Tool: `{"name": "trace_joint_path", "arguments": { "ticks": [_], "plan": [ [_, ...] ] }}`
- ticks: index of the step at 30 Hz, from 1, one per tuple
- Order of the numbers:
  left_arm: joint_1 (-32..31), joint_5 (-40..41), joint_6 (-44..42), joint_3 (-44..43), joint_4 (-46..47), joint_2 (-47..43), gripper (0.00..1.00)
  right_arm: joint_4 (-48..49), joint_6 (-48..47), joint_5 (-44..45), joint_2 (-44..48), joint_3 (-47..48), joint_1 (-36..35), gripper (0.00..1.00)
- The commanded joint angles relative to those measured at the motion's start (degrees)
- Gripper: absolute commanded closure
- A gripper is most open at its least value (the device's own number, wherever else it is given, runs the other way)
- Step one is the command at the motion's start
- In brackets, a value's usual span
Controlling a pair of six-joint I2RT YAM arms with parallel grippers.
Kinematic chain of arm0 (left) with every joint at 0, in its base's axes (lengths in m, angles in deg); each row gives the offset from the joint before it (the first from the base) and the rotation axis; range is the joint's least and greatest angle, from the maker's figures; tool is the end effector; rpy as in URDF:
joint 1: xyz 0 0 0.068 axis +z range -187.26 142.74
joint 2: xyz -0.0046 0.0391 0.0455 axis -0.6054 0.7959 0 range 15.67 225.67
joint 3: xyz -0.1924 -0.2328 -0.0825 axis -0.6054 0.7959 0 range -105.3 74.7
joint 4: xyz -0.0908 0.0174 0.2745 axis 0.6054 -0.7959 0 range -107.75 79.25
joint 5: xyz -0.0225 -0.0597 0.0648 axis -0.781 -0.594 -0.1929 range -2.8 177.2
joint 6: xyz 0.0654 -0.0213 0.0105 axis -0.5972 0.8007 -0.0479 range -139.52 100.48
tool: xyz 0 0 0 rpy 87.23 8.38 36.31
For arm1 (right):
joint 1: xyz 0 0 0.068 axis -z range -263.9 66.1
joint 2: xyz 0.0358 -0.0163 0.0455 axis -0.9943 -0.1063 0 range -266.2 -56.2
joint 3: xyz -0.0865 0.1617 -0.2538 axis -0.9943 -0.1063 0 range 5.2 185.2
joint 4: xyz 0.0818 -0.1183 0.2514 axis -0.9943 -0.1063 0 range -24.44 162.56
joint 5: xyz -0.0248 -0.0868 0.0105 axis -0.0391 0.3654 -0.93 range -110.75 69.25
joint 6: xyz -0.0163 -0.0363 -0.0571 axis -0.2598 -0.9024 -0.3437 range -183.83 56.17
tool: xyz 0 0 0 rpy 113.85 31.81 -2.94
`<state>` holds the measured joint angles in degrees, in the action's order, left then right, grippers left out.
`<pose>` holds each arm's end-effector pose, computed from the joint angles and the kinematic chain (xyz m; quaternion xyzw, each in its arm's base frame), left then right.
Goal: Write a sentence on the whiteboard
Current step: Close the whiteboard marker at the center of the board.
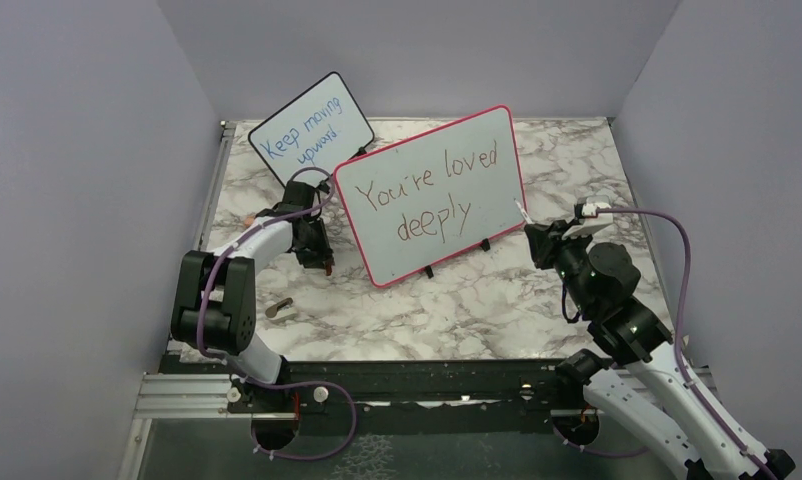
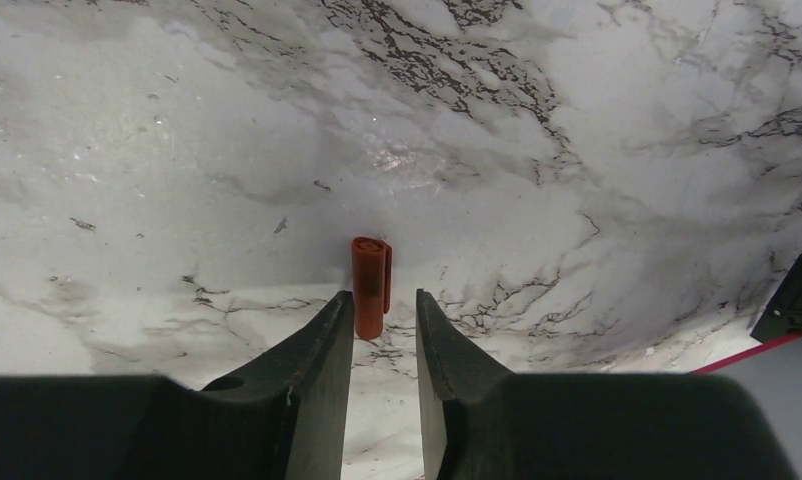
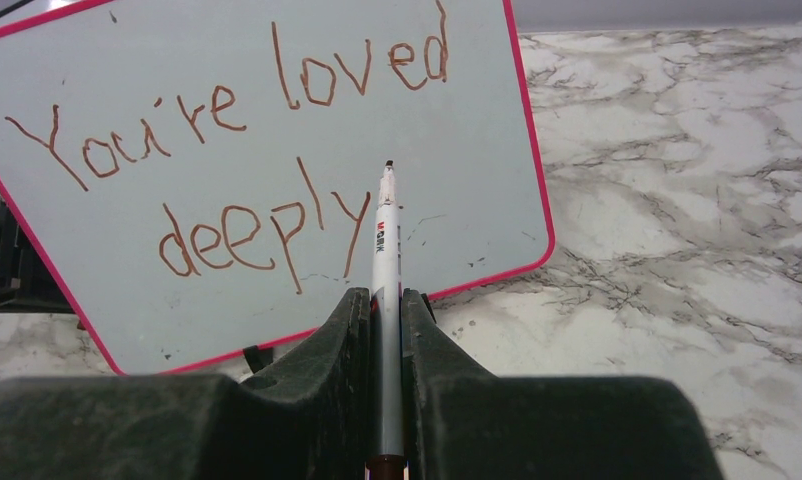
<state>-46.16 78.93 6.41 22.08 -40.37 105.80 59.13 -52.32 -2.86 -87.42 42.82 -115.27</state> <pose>0.3207 -0.0585 0.1793 -0.1307 0.9689 -0.1267 0.1675 0.1390 0.0643 0.3466 -0.0263 0.7467 0.1308 0.6516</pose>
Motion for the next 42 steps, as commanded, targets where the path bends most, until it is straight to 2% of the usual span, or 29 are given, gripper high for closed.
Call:
{"name": "trace_joint_path", "arguments": {
  "ticks": [1, 10, 15, 23, 30, 35, 42],
  "plan": [
    [-1.39, 2.06, -1.09, -1.69, -0.78, 1.89, 0.73, 0.69, -0.52, -0.93, -0.2, 0.23, 0.35, 1.0],
    [-2.52, 9.17, -1.77, -1.06, -2.37, 5.16, 0.79, 0.46, -0.57, -0.93, -0.1, 0.28, 0.35, 1.0],
    [-2.52, 10.61, -0.83, -0.91, -2.37, 6.22, 0.81, 0.69, -0.8, -1.52, -0.66, -0.01, 0.35, 1.0],
    [-1.73, 11.92, 1.36, 0.51, -2.15, 3.88, 0.9, 1.27, -2.28, -4.69, -2.06, -0.21, 0.35, 1.0],
    [-1.64, 9.89, 4.76, 2.73, -0.06, -3.73, 1.0, 3.13, -2.89, -12.56, -2.97, -1.13, 0.35, 1.0],
    [-1.64, 8.36, 8.35, 5.67, 3.81, -11.37, 1.0, 7.42, -3.05, -20.27, -3.94, -3.32, 0.31, 1.0],
    [-1.64, 4.37, 12.59, 10.02, 11.23, -26.8, 1.0, 18.55, -0.29, -29.44, -6.56, -6.95, 0.09, 1.0]
  ]
}}
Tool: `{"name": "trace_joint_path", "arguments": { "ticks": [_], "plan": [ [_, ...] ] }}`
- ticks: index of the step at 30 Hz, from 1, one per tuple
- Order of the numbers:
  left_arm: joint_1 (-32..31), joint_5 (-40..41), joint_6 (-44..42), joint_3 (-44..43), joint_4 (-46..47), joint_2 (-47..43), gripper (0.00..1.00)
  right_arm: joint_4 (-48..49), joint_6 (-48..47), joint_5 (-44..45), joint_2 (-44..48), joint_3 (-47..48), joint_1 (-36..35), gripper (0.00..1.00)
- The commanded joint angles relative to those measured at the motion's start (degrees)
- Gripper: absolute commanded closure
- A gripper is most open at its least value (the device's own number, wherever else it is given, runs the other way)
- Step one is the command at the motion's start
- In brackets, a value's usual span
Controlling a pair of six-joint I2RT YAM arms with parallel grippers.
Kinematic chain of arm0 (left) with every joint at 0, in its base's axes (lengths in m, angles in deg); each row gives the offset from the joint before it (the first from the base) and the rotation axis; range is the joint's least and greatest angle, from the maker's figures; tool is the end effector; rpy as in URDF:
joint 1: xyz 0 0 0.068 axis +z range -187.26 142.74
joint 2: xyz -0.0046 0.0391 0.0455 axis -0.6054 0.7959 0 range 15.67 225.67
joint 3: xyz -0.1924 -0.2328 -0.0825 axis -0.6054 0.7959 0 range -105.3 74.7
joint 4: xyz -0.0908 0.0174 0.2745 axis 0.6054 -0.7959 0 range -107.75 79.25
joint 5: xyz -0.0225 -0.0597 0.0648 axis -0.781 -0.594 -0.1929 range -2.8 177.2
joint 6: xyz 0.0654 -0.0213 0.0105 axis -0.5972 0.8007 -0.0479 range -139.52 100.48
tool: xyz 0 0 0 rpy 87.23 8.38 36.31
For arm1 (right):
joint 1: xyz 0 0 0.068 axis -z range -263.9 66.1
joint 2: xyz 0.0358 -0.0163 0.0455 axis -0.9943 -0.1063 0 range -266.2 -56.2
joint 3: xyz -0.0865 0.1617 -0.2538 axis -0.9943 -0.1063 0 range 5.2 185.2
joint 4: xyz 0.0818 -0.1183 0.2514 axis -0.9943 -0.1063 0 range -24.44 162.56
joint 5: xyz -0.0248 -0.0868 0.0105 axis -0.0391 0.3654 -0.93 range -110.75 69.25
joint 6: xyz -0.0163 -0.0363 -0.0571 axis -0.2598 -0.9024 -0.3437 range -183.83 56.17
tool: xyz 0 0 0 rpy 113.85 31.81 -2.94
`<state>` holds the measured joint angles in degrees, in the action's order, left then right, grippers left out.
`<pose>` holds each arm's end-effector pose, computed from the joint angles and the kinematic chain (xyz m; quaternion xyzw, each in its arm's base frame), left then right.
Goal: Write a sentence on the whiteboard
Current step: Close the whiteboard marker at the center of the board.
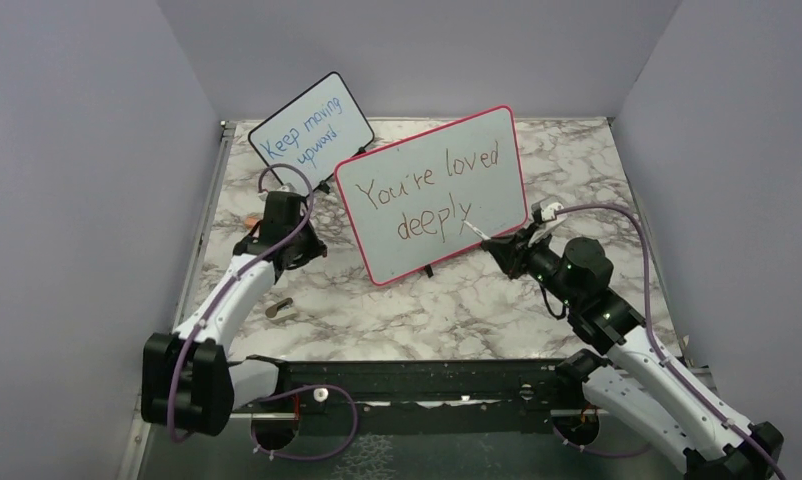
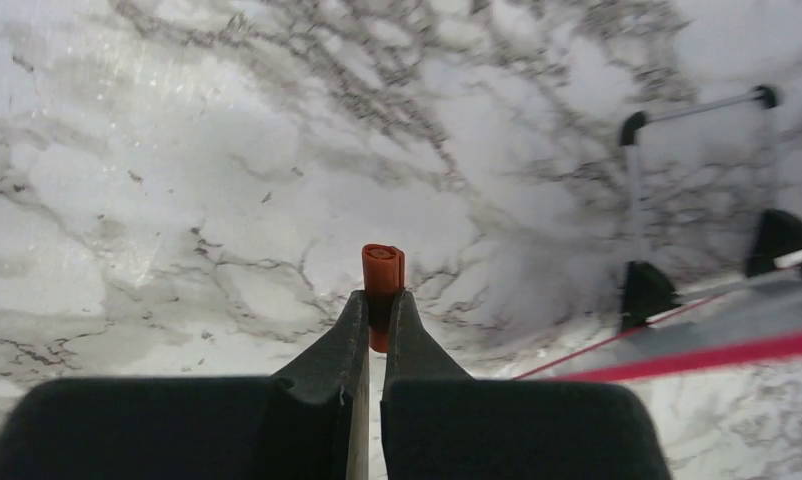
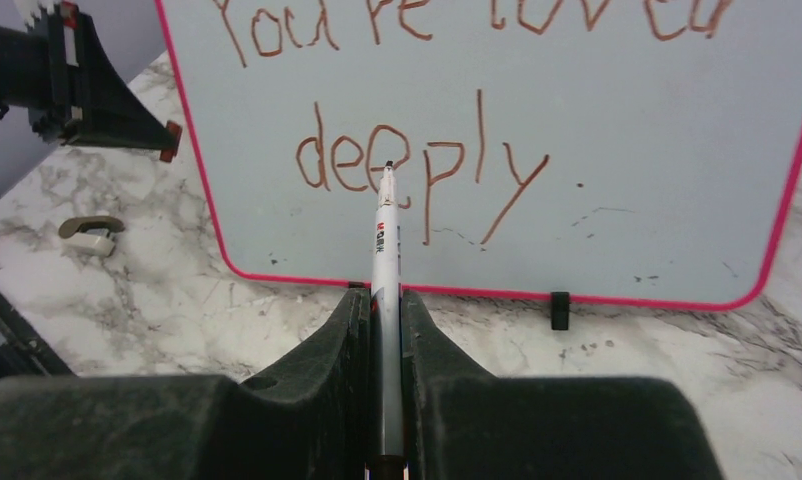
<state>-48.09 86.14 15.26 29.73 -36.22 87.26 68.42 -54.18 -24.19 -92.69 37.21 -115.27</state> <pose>0.2714 -0.0530 0.2307 -0.1933 0.9258 -0.1340 0.2960 0.1538 0.0977 0.3141 -0.1621 0.7406 0.2497 0.6024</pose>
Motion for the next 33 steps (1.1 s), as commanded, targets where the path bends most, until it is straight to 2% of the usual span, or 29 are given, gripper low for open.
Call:
{"name": "trace_joint_path", "arguments": {
  "ticks": [1, 9, 14, 18, 22, 28, 33],
  "plan": [
    [0.28, -3.48, 4.28, 3.0, 8.45, -10.49, 1.0, 11.02, 2.12, -8.91, -1.84, -1.62, -0.12, 1.0],
    [0.22, -7.76, 8.55, 5.29, 17.02, -25.67, 1.0, 21.74, 3.6, -10.34, -8.34, -0.93, -4.66, 1.0],
    [-0.39, -13.55, 14.04, 4.01, 22.62, -28.45, 1.0, 27.22, 2.42, -6.13, -12.24, 0.14, -10.08, 1.0],
    [-2.26, -15.29, 19.85, 4.39, 31.25, -29.15, 1.0, 34.42, 2.04, -2.73, -13.94, -0.39, -13.01, 1.0],
    [-5.93, -11.89, 24.35, 5.68, 38.77, -28.74, 1.0, 43.95, 2.33, -1.33, -15.73, -2.07, -15.22, 1.0],
    [-13.95, -4.12, 26.69, 5.87, 42.75, -26.29, 1.0, 54.18, -0.42, 3.93, -20.21, -2.95, -20.42, 0.99],
    [-17.85, 2.31, 31.79, 7.98, 46.02, -25.92, 1.0, 60.82, -1.08, 6.81, -23.29, -4.05, -22.32, 1.0]
  ]
}}
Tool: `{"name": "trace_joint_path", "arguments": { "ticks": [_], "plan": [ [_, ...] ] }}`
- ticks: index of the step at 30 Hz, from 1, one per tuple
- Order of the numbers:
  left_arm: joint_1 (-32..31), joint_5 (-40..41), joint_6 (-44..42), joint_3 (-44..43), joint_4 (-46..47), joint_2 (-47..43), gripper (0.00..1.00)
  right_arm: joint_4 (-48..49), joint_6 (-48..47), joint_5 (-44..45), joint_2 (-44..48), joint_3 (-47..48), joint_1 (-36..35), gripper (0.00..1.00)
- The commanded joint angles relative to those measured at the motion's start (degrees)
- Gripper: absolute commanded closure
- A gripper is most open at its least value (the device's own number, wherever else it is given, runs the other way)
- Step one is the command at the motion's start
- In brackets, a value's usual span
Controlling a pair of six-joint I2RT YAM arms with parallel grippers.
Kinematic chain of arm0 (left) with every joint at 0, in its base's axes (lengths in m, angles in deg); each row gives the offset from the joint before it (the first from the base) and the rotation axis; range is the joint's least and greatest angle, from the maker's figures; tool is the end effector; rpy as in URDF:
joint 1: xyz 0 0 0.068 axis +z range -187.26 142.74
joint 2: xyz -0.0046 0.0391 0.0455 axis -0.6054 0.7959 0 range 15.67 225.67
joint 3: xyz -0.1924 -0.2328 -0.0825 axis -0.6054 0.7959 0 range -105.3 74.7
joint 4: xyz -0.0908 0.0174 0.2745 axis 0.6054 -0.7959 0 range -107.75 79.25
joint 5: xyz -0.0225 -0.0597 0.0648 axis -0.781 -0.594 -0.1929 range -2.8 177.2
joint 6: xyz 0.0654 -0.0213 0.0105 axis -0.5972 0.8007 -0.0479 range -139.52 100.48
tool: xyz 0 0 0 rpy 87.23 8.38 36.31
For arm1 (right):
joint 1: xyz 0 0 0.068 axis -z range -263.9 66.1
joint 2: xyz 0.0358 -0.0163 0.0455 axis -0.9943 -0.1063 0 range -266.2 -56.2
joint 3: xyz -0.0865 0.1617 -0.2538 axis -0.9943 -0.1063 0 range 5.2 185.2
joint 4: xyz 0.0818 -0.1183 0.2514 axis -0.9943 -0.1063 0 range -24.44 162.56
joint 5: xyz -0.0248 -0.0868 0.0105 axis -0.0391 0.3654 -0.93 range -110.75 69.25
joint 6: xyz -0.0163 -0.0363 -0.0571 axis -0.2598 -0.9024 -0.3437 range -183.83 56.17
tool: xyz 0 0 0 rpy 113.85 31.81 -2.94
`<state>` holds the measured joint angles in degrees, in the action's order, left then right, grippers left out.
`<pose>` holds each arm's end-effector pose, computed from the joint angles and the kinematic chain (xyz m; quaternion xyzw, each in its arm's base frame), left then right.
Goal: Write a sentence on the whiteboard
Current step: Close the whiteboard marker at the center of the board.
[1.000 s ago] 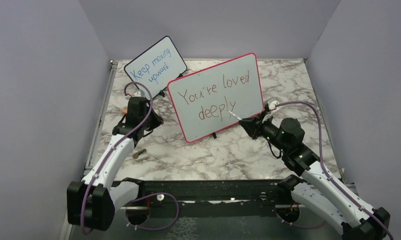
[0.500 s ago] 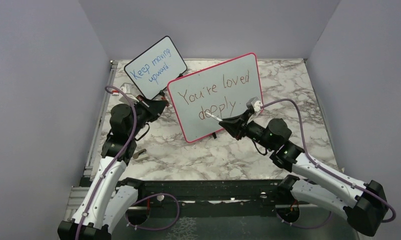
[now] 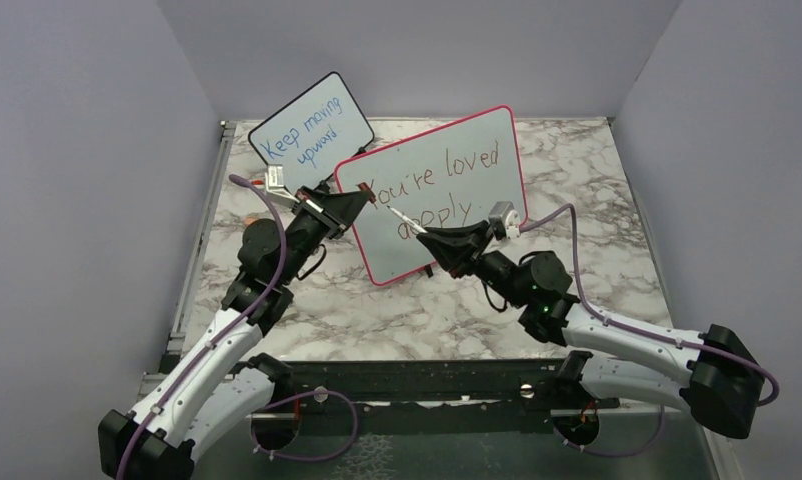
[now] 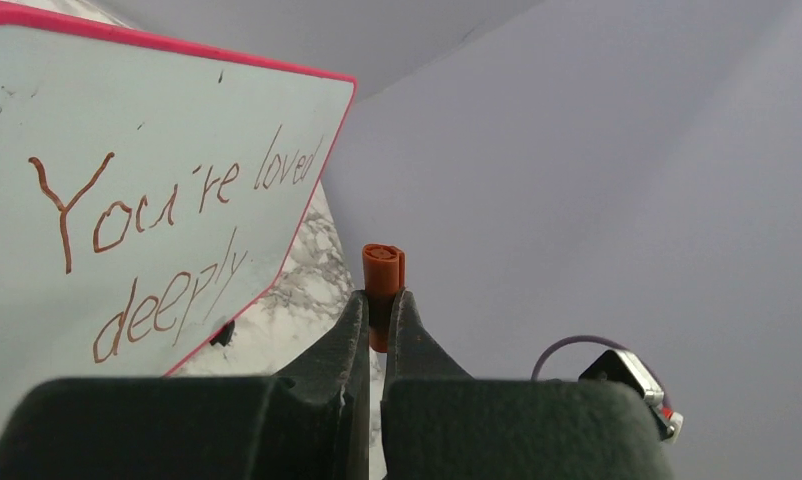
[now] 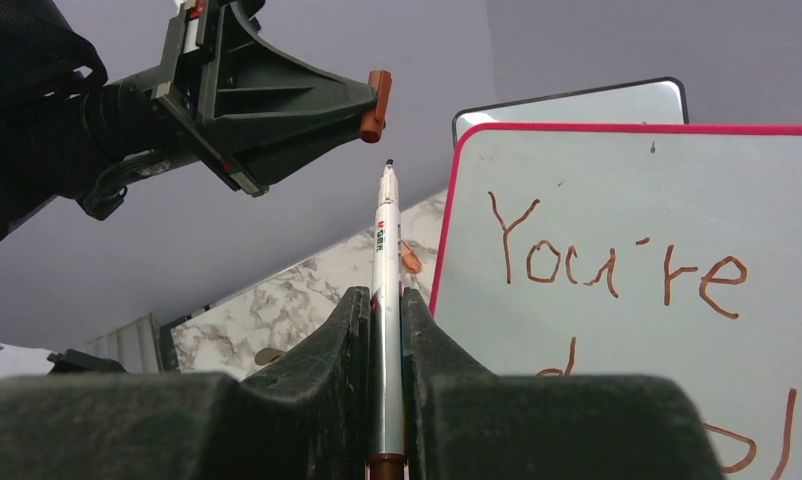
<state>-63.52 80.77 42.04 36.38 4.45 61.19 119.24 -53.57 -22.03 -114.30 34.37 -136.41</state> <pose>0.1902 -0.1009 0.3747 -0.1583 0.6370 -0.5492 0.5173 0.1528 0.2011 0.3323 -0.2210 0.5466 0.4263 0.6861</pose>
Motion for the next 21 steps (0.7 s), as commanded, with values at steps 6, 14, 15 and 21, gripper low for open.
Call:
{"name": "trace_joint_path", "arguments": {
  "ticks": [6, 14, 15, 21],
  "plan": [
    [-4.86, 11.89, 8.95, 2.51, 5.8, 0.5, 1.0, 12.54, -3.04, 5.57, -3.85, -1.28, -2.27, 1.0],
    [-5.47, 12.68, 11.59, 2.57, 6.07, 1.88, 1.0, 12.69, -4.15, 4.21, -5.28, -0.52, -2.57, 1.0],
    [-5.5, 12.56, 11.77, 2.52, 6.07, 2.11, 1.0, 12.8, -4.19, 3.93, -5.45, -0.44, -2.59, 1.0],
    [-5.8, 11.61, 12.34, 2.15, 6.24, 3.36, 1.0, 12.77, -4.55, 2.9, -6.01, -0.18, -2.61, 1.0]
  ]
}}
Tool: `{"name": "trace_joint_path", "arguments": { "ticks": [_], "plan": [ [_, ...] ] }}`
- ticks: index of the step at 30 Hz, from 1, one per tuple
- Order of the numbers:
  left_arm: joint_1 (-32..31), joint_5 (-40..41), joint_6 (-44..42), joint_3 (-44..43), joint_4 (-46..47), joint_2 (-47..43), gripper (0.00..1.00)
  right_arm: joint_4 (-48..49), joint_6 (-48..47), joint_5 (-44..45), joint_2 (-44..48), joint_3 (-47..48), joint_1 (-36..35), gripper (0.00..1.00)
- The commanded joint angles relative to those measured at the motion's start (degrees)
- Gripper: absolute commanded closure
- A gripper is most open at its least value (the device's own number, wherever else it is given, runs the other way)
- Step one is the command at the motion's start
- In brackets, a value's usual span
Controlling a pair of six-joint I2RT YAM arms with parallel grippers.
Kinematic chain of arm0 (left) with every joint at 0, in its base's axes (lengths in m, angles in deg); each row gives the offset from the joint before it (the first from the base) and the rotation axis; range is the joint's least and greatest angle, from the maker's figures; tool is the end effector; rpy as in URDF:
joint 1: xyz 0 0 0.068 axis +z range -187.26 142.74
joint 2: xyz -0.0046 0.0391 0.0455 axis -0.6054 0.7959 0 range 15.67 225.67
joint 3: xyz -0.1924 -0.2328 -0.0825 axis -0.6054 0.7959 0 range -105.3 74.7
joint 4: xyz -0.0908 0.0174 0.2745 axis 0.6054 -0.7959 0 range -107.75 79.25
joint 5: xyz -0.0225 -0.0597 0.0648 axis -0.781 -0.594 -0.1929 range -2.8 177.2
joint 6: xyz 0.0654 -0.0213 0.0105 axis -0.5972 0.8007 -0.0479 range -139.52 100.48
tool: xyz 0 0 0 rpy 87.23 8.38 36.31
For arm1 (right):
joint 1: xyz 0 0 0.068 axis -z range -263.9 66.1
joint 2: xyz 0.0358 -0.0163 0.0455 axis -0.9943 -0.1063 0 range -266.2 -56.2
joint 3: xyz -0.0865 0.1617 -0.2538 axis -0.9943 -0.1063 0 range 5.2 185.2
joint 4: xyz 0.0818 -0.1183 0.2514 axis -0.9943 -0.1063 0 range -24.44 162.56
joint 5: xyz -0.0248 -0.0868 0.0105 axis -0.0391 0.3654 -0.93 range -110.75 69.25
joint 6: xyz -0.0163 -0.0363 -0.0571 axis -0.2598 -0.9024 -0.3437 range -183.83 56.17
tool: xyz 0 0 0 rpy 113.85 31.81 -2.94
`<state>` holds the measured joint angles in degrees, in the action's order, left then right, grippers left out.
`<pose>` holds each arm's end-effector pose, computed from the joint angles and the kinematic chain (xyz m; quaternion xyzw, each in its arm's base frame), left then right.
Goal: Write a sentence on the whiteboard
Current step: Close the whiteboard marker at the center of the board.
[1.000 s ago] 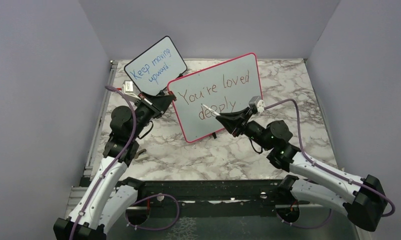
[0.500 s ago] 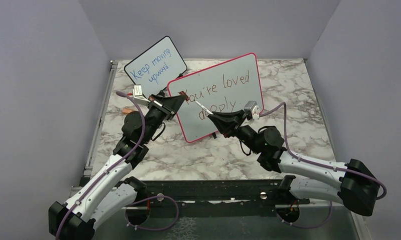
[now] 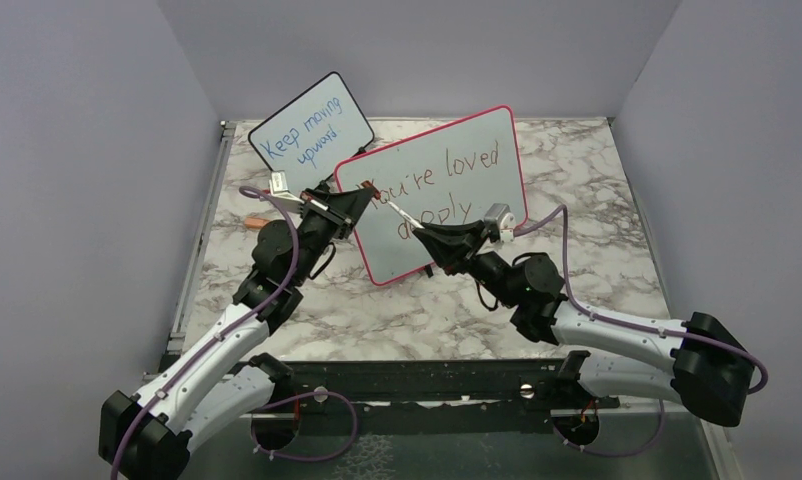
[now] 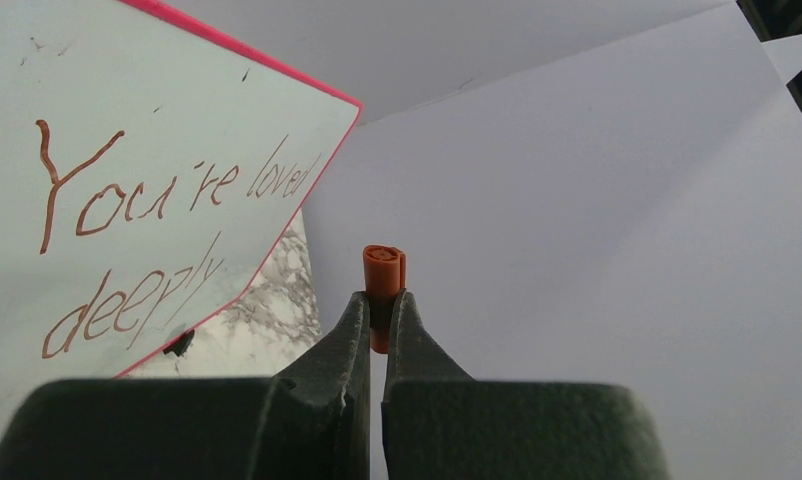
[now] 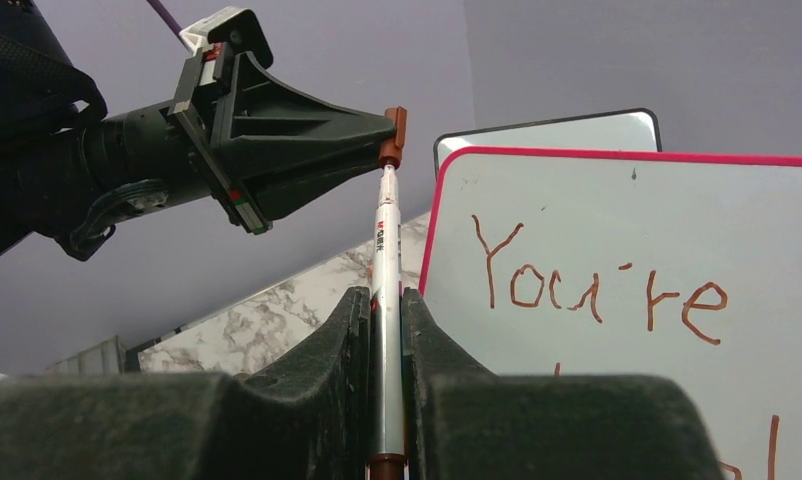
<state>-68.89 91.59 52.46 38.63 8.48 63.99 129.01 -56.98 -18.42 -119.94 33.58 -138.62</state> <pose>0.1962 -0.1157 0.3578 -0.2553 0.6117 -0.5725 0.4826 0.1553 0.2154 0.3244 -0.2143 0.5238 0.4121 0.7141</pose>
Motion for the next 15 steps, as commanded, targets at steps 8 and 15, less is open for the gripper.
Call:
{"name": "trace_joint_path", "arguments": {
  "ticks": [8, 15],
  "plan": [
    [-0.66, 0.27, 2.81, -0.04, 3.0, 1.31, 1.0, 1.84, -1.14, -0.41, -1.19, 1.25, -0.47, 1.0],
    [-0.73, -0.05, 3.42, 0.26, 3.56, 1.34, 1.0, 1.78, -1.04, -0.16, -1.56, 1.33, -0.48, 0.99]
  ]
}}
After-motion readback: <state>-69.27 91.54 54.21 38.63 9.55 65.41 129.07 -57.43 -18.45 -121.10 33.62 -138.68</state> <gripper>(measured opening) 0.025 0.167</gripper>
